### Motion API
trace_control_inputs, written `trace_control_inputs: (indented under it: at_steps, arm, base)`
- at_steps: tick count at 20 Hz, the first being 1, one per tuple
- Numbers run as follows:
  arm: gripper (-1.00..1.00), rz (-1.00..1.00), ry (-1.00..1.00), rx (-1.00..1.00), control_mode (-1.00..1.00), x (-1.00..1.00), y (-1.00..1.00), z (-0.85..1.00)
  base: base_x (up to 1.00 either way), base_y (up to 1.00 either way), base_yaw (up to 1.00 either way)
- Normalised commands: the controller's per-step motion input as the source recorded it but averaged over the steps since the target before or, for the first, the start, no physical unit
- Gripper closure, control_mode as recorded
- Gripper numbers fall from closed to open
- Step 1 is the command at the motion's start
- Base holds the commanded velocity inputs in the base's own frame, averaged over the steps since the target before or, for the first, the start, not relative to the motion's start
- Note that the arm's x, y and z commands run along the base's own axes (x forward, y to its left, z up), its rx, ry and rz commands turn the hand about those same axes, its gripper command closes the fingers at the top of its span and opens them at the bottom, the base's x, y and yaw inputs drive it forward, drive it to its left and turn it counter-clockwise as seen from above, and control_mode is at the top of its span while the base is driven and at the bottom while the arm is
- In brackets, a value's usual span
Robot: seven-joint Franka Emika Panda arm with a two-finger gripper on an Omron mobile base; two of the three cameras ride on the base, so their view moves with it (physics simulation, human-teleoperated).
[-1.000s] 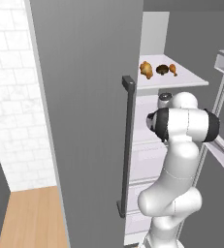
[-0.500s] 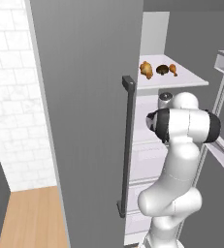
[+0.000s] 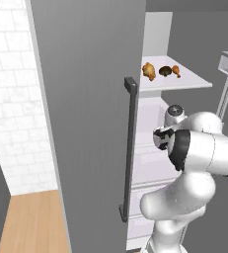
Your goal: Place one mushroom and one chicken drumstick in each tupperware on the nearby counter, to pack two identical lunches.
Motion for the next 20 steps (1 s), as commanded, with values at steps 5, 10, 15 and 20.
trace_control_inputs:
  at_steps: [5, 10, 15, 20]
  arm:
    - [1.0, 0.0, -0.03, 0.09, -1.0, -0.62, 0.29, 0.8]
    - [1.0, 0.0, 0.0, 0.18, -1.0, -0.36, 0.2, 1.0]
    - [1.0, 0.0, 0.04, 0.22, -1.0, -0.36, 0.02, 1.0]
    - [1.0, 0.0, 0.05, 0.16, -1.0, -0.45, 0.09, 0.77]
  base:
    - [0.0, 0.0, 0.0]
    - [0.0, 0.0, 0.0]
    - [0.0, 0.0, 0.0]
    - [0.0, 0.0, 0.0]
